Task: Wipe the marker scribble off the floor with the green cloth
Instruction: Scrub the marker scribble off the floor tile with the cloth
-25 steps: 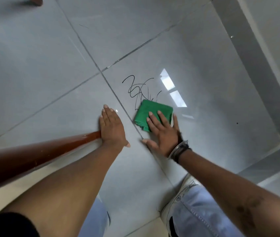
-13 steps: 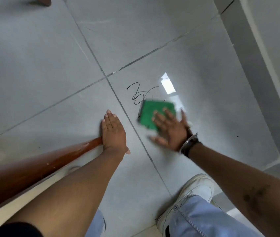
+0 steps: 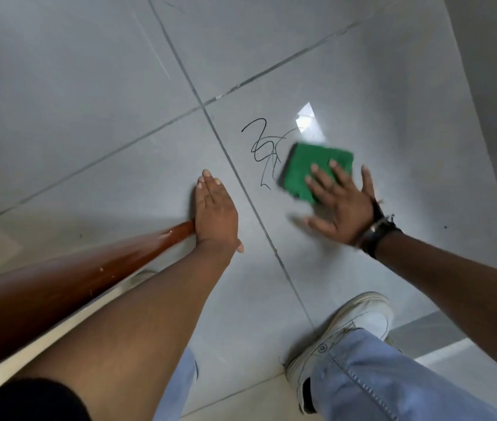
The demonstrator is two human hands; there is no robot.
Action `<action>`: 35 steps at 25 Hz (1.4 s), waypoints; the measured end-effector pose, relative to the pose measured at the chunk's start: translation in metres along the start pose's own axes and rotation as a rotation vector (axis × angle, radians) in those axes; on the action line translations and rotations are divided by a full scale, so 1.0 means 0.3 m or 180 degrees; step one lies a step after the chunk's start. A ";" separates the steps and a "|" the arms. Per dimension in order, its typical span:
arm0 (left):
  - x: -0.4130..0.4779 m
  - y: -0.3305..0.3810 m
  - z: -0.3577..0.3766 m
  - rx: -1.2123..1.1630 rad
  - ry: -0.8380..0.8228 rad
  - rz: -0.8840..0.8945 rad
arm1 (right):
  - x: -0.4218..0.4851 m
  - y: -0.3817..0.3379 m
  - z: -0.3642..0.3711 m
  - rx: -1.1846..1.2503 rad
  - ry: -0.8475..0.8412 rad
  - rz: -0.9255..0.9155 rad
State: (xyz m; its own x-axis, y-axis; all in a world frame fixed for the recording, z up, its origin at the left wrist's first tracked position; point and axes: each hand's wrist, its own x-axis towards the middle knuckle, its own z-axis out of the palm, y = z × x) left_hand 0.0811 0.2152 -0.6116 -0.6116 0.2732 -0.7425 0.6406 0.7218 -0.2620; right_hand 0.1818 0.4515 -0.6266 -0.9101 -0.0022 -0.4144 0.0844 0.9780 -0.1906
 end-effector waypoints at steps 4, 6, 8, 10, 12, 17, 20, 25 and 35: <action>0.008 -0.004 -0.011 -0.0060 0.0005 -0.0064 | 0.169 -0.178 -0.061 0.0444 0.0025 0.0955; 0.005 -0.005 -0.003 -0.0112 0.0019 -0.0065 | 0.068 -0.163 -0.041 0.0032 -0.0307 -0.0322; 0.003 -0.004 0.002 -0.0083 0.0002 -0.0074 | -0.008 -0.061 -0.045 -0.0390 -0.0587 -0.1395; 0.007 -0.003 0.006 -0.0027 0.0024 -0.0094 | 0.072 -0.010 -0.067 -0.0297 -0.0330 -0.1127; 0.004 0.000 0.005 -0.0027 0.0012 -0.0037 | 0.229 -0.075 -0.090 -0.0086 -0.0044 -0.0006; -0.002 -0.002 -0.022 0.0002 -0.0125 -0.0045 | 0.176 -0.217 -0.116 -0.0223 -0.0696 -0.0385; -0.002 0.011 -0.010 0.0172 -0.0130 -0.0105 | 0.008 -0.110 -0.103 -0.0869 -0.0961 -0.1077; -0.005 0.011 -0.010 0.0198 -0.0111 -0.0119 | 0.405 -0.199 -0.174 -0.0218 -0.0287 -0.0068; -0.025 -0.017 -0.004 -0.0161 0.0043 -0.0255 | 0.078 -0.103 -0.145 -0.0609 -0.0928 -0.0494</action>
State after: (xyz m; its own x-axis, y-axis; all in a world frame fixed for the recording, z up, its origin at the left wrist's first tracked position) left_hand 0.0819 0.2102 -0.6038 -0.6664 0.2216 -0.7119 0.5652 0.7729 -0.2885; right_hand 0.1403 0.4304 -0.5916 -0.7501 -0.1857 -0.6347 -0.1477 0.9826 -0.1129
